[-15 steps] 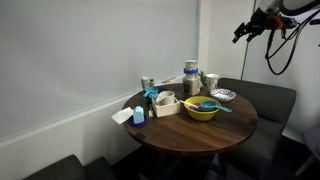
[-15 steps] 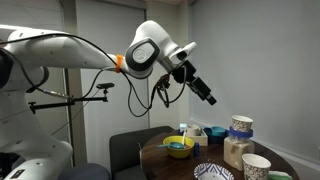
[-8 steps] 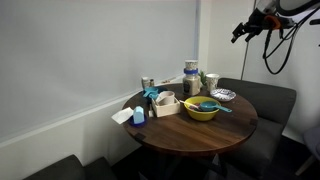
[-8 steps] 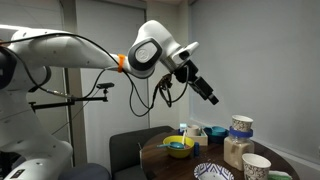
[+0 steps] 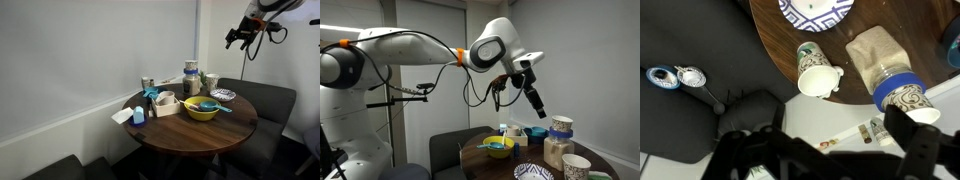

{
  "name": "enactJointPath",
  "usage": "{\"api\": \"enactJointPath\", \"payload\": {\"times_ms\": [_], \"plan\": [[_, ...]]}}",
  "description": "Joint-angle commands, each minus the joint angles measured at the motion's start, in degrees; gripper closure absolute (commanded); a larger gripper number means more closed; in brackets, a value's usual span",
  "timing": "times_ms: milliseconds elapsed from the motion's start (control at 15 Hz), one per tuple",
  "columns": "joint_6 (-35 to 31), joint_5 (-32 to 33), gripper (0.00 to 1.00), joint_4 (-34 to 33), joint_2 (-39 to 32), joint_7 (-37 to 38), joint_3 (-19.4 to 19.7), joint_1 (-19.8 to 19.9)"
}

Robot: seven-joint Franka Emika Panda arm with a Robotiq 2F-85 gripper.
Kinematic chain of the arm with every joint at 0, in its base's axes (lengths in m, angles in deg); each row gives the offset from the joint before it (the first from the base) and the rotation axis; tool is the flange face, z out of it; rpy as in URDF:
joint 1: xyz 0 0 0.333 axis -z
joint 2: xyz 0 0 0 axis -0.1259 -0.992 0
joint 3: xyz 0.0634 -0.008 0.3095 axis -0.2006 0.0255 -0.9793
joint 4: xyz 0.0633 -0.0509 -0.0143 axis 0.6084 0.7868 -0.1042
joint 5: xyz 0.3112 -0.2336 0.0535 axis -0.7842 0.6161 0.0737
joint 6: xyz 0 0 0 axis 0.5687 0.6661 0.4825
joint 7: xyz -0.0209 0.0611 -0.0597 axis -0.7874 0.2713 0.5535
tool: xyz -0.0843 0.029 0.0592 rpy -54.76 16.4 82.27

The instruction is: Move the cup from the jar to the table

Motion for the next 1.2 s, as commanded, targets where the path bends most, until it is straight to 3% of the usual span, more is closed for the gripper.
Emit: {"api": "enactJointPath", "payload": {"times_ms": [0,400,467,800,1133], "plan": [[7.8,-2.1,0.0,-14.3,-11.0,0.1,1.4,-1.5],[7.4,6.2,0.0,-32.0,-24.9,6.5,1.7,-4.0],[4.9,3.5,0.0,-23.5,-19.6,3.9,0.6,-2.2],[5.6,5.2,0.0,-29.8,-24.2,5.3,0.9,-3.3],[3.2,-7.3,0.0,-35.3,-32.4,10.1,-0.9,-2.7]]}}
